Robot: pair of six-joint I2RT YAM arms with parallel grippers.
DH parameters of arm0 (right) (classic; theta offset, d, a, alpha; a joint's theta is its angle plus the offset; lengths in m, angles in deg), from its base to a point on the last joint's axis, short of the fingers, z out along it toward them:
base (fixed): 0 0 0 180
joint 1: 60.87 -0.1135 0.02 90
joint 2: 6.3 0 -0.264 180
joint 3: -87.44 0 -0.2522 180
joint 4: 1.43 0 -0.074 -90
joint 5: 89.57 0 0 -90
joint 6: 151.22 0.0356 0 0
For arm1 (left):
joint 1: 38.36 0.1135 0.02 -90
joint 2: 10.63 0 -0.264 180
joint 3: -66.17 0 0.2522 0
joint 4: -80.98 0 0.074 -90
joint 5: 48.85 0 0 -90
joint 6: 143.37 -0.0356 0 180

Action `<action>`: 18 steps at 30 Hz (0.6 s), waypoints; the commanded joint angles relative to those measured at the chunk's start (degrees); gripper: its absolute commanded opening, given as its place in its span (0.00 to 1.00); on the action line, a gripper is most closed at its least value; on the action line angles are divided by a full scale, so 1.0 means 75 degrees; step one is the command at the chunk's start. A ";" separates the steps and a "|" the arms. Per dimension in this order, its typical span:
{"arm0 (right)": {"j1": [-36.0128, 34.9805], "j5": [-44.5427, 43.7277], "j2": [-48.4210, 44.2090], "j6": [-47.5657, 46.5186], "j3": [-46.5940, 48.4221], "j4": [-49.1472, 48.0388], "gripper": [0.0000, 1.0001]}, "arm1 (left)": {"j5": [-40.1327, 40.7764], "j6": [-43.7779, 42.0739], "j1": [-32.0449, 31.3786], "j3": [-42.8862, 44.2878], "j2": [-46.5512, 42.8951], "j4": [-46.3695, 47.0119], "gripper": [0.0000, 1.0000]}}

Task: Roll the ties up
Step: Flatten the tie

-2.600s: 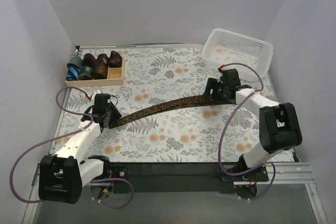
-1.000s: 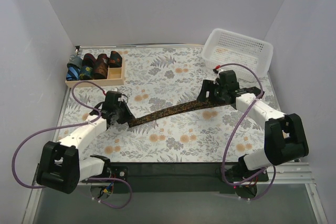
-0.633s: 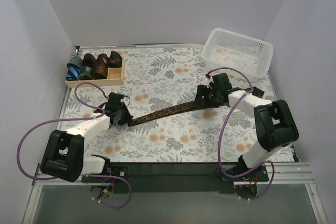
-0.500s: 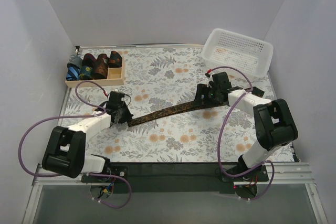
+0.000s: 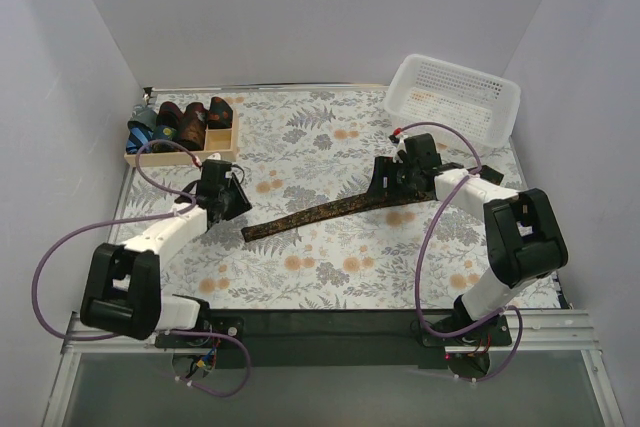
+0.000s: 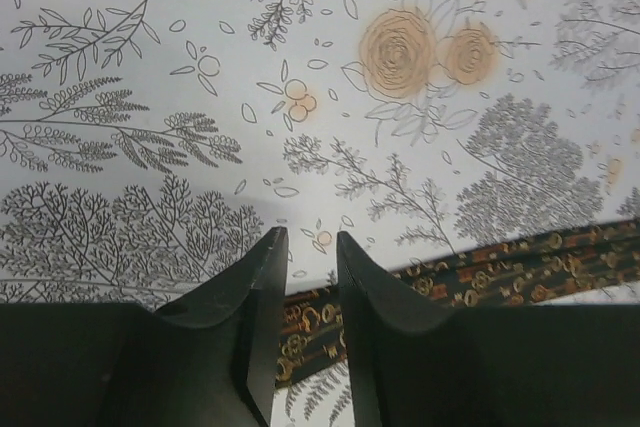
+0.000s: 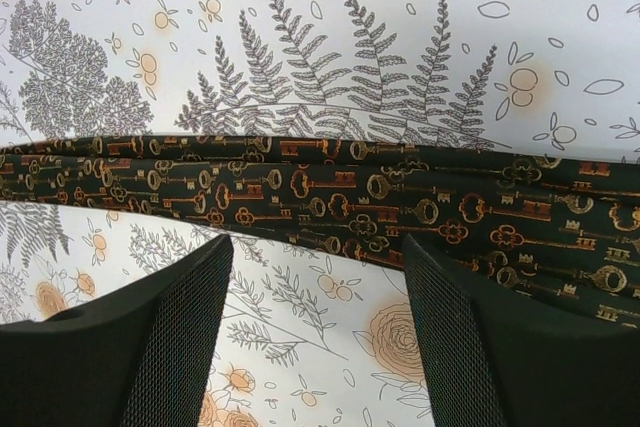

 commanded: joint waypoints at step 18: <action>-0.0019 0.0398 -0.0709 -0.0076 -0.0105 -0.0067 0.64 | -0.0933 0.1345 -0.0134 -0.0888 -0.1172 -0.1344 0.12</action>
